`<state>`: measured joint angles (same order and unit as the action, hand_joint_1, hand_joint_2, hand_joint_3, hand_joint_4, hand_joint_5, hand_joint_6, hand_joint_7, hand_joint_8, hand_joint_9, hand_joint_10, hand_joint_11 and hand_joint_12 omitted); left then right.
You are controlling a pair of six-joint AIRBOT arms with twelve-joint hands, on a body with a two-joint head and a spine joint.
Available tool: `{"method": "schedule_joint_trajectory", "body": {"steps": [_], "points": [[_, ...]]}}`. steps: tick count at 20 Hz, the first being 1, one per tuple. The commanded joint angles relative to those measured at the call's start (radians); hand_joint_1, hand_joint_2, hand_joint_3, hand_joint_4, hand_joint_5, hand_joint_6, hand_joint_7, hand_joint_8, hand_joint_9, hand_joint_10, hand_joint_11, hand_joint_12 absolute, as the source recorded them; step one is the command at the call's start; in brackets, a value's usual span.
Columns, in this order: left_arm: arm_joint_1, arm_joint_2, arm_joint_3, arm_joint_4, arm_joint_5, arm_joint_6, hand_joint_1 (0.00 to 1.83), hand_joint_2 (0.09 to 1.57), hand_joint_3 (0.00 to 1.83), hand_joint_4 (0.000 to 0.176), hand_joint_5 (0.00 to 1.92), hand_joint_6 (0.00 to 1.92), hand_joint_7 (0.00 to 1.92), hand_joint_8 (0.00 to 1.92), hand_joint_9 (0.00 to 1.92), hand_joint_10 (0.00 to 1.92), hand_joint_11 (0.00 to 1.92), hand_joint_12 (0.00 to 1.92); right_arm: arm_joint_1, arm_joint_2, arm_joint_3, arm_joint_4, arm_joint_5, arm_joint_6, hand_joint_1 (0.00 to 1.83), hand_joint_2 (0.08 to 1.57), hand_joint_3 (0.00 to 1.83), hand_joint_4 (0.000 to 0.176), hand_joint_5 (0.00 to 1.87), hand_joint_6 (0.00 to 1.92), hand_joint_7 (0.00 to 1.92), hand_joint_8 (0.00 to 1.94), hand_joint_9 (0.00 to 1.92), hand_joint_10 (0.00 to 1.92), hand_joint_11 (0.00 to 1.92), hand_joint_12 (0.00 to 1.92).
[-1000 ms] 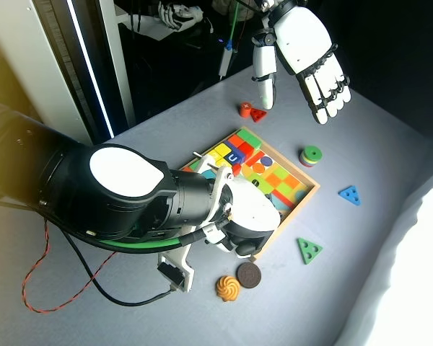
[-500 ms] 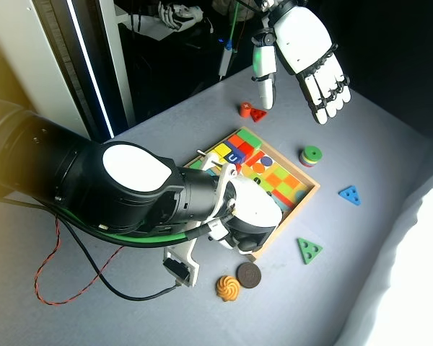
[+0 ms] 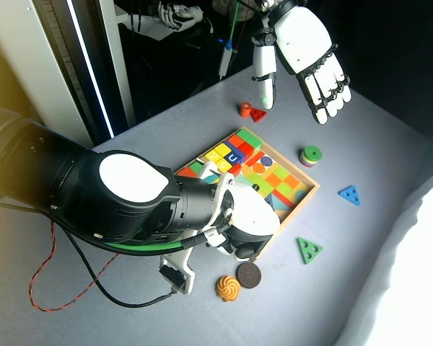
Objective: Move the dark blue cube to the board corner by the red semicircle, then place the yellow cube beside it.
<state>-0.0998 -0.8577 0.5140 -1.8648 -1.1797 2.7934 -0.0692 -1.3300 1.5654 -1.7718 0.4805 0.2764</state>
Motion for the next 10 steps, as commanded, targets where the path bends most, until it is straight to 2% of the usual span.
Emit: {"method": "schedule_joint_trajectory", "body": {"steps": [1,5,8,10], "points": [[-0.012,0.008,-0.003,0.084,-0.017,-0.001,0.01,1.27,0.00,0.000,0.13,0.00,0.09,0.00,0.05,0.00,0.01,0.01,-0.004,0.011,0.007,0.018,-0.010,-0.008,1.80,1.14,0.00,0.000,0.40,0.00,1.09,1.94,1.23,1.92,1.35,1.92],[-0.013,0.008,-0.004,0.083,-0.018,-0.001,0.00,1.25,0.00,0.000,0.15,0.01,0.11,0.01,0.07,0.01,0.03,0.03,0.001,0.016,0.008,0.018,-0.010,-0.008,1.80,1.13,0.00,0.000,0.47,0.01,1.11,1.94,1.25,1.92,1.36,1.92],[-0.013,0.008,-0.004,0.083,-0.018,-0.001,0.02,1.26,0.00,0.000,0.13,0.01,0.10,0.01,0.05,0.01,0.01,0.01,0.007,0.024,0.008,0.018,-0.007,-0.011,1.79,1.14,0.00,0.000,0.42,0.01,1.05,1.94,1.19,1.92,1.29,1.92],[-0.013,0.008,-0.004,0.083,-0.018,-0.001,0.01,1.26,0.00,0.000,0.13,0.00,0.09,0.00,0.05,0.00,0.01,0.01,0.009,0.029,0.008,0.018,-0.005,-0.020,1.79,1.14,0.00,0.000,0.42,0.01,1.05,1.94,1.21,1.92,1.32,1.92]]}}
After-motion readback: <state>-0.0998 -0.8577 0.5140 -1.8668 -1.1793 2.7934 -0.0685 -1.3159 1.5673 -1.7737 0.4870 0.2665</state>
